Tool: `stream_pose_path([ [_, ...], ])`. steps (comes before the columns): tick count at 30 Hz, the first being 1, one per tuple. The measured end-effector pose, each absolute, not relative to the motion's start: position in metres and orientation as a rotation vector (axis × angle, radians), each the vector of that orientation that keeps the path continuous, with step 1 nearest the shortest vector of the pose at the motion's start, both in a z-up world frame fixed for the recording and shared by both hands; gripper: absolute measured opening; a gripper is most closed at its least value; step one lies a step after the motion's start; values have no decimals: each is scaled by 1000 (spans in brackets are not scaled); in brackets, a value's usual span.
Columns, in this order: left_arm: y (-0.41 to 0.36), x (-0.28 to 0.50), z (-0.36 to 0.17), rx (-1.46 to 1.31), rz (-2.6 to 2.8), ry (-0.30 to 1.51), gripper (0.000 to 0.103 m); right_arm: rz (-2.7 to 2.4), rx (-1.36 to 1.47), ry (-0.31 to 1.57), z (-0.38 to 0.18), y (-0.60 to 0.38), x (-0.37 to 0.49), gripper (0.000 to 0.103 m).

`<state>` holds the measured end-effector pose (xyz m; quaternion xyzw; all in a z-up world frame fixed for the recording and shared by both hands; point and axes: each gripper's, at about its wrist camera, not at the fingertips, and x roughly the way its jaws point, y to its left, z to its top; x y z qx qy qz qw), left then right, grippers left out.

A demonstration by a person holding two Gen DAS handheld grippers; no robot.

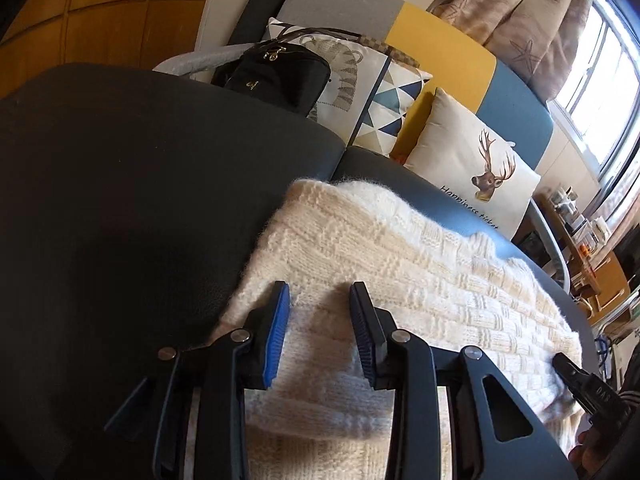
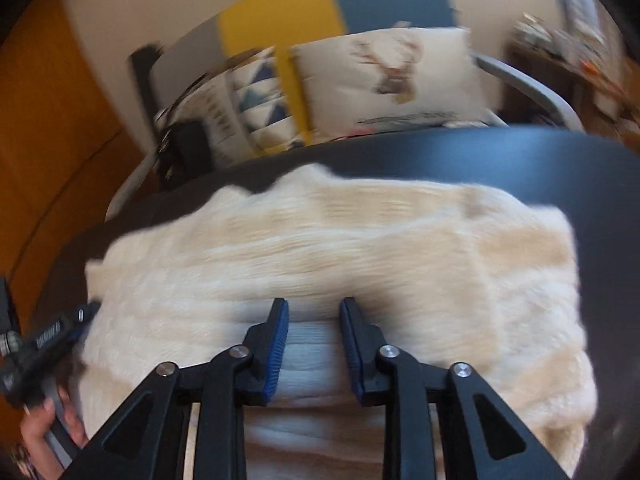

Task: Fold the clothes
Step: 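Smooth the folded sweater with both open grippers near the collar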

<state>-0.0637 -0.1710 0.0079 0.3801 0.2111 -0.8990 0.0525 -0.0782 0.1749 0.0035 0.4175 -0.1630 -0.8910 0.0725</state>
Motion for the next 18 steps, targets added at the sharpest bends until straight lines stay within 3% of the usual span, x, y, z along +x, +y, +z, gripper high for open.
stream_pose_path([
  [2, -173, -63, 6, 1151, -2739, 672, 35, -2671, 1230, -622, -2, 192, -76, 8],
  [7, -173, -59, 6, 1142, -2738, 668, 35, -2588, 1088, -758, 15, 201, -81, 28],
  [14, -133, -58, 50, 937, -2823, 499, 36, -2563, 1106, -449, 42, 151, -133, 28],
  [18, -88, -97, 62, 1074, -2931, 414, 36, -2553, 1181, -307, 39, 128, -150, 26],
])
